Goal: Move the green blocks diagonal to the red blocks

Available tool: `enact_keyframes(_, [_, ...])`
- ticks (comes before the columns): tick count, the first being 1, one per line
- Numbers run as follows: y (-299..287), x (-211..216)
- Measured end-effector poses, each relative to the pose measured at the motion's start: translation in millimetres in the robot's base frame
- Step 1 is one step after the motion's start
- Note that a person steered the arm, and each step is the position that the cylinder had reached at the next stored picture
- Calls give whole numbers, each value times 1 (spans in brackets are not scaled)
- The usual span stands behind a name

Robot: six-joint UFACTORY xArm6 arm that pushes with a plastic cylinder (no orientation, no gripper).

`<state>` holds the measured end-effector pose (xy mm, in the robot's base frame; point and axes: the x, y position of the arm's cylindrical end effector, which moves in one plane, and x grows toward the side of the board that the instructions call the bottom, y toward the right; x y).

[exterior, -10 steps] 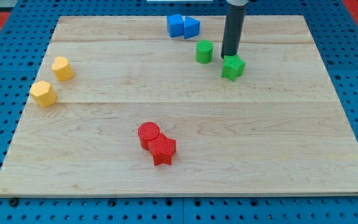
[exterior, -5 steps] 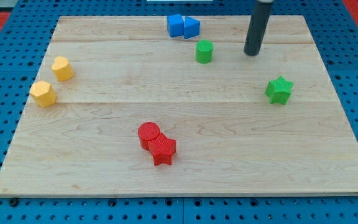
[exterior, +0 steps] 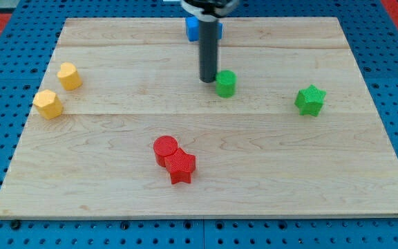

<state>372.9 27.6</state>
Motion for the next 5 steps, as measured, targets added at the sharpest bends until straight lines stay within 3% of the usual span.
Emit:
enact_keyframes(1, [47, 4])
enact_keyframes(2, [19, 17])
enact_keyframes(3, [50, 42])
enact_keyframes(5, [113, 38])
